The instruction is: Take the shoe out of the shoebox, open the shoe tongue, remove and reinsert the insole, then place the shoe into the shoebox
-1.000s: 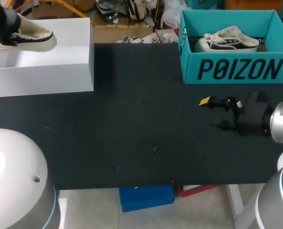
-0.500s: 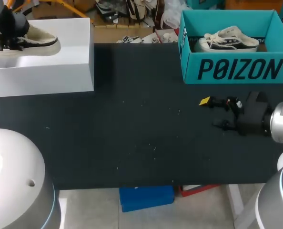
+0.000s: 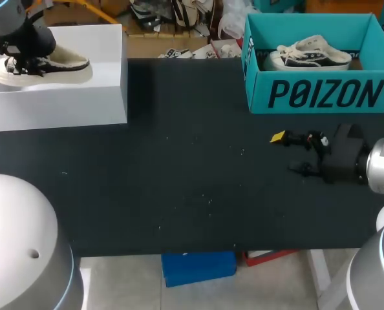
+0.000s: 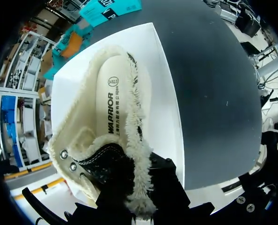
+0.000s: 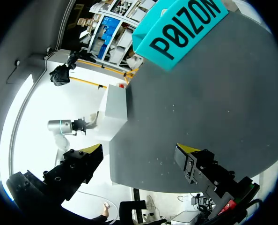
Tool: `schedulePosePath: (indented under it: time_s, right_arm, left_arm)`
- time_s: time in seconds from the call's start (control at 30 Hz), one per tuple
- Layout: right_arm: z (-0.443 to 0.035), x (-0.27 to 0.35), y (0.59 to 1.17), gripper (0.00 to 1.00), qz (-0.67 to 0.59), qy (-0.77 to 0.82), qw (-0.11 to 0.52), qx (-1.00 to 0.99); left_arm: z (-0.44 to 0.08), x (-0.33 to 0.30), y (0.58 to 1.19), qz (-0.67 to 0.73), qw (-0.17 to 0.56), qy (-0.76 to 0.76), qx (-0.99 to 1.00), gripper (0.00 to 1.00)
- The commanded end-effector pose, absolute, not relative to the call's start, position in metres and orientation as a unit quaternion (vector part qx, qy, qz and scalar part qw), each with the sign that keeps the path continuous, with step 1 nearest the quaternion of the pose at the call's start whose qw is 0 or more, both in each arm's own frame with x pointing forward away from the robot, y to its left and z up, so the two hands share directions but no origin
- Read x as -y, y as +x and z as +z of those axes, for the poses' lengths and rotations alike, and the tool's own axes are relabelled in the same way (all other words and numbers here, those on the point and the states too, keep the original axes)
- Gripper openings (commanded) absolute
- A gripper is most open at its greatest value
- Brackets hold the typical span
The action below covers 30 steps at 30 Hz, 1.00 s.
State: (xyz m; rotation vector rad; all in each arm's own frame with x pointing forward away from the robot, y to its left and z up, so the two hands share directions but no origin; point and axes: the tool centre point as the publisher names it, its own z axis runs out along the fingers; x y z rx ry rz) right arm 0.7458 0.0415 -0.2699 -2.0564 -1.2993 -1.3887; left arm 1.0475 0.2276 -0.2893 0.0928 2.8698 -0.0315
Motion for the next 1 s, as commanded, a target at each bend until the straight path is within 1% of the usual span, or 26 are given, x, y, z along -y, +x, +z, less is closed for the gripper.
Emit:
schedulePosePath:
  time_s: [0.03, 0.67, 0.9, 0.93, 0.97, 1.0]
  right_arm:
    - [-0.270, -0.043, 0.747, 1.00, -0.488, -0.724, 0.169, 0.457]
    - [-0.270, -0.043, 0.747, 1.00, -0.488, -0.724, 0.169, 0.457]
    - [-0.270, -0.043, 0.747, 1.00, -0.488, -0.724, 0.169, 0.457]
    - [-0.270, -0.043, 0.747, 1.00, -0.488, -0.724, 0.169, 0.457]
    - [-0.270, -0.043, 0.747, 1.00, -0.488, -0.724, 0.169, 0.457]
    - [-0.270, -0.043, 0.747, 1.00, -0.488, -0.724, 0.169, 0.457]
  left_arm:
    - [-0.303, -0.223, 1.052, -0.001, 0.138, 0.026, -0.990, 0.00]
    - [-0.349, -0.226, 1.046, -0.009, 0.107, 0.011, -0.994, 0.00]
    - [-0.355, -0.227, 1.048, -0.008, 0.101, 0.009, -0.995, 0.00]
    - [-0.355, -0.227, 1.048, -0.008, 0.100, 0.009, -0.995, 0.04]
    - [-0.355, -0.227, 1.048, -0.008, 0.099, 0.009, -0.995, 0.13]
    - [-0.355, -0.227, 1.048, -0.008, 0.099, 0.009, -0.995, 0.20]
